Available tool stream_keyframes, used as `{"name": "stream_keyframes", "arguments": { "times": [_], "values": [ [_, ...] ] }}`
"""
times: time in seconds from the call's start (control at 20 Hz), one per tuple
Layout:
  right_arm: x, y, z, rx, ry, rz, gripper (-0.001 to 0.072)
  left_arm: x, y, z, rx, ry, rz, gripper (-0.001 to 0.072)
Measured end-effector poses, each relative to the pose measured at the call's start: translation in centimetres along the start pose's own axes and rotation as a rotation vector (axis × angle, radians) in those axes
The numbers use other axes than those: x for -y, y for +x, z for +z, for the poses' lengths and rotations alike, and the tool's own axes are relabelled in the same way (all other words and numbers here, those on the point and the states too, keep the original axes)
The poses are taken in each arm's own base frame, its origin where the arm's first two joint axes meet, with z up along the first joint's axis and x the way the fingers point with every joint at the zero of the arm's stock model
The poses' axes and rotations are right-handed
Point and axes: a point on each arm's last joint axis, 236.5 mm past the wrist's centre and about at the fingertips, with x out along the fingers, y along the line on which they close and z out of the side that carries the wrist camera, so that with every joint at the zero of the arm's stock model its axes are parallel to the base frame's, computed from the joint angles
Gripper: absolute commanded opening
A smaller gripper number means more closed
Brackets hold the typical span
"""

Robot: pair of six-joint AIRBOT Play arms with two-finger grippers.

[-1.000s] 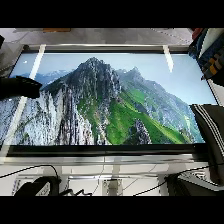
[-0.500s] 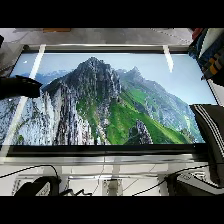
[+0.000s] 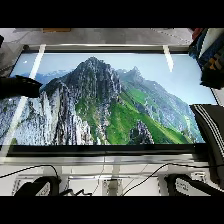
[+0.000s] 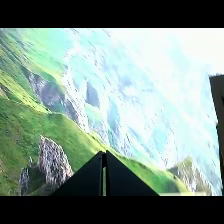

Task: Fold the clothes and pants, and hang the long-sleeved shirts on hangers.

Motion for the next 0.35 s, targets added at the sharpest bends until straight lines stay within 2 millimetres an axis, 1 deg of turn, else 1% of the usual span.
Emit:
{"name": "stream_keyframes", "arguments": {
  "times": [0.05, 0.2, 0.35],
  "values": [
    [-1.4, 0.2, 0.5, 0.018, -0.025, 0.010, 0.0030, 0.0, 0.0, 0.0, 0.000, 0.000, 0.000, 0.0005],
    [-4.1, 0.3, 1.2, 0.052, -0.074, 0.035, 0.0030, 0.0, 0.0, 0.0, 0.000, 0.000, 0.000, 0.0005],
    [-5.3, 0.4, 1.5, 0.068, -0.091, 0.049, 0.0031, 0.0, 0.0, 0.0, 0.000, 0.000, 0.000, 0.0006]
  ]
}}
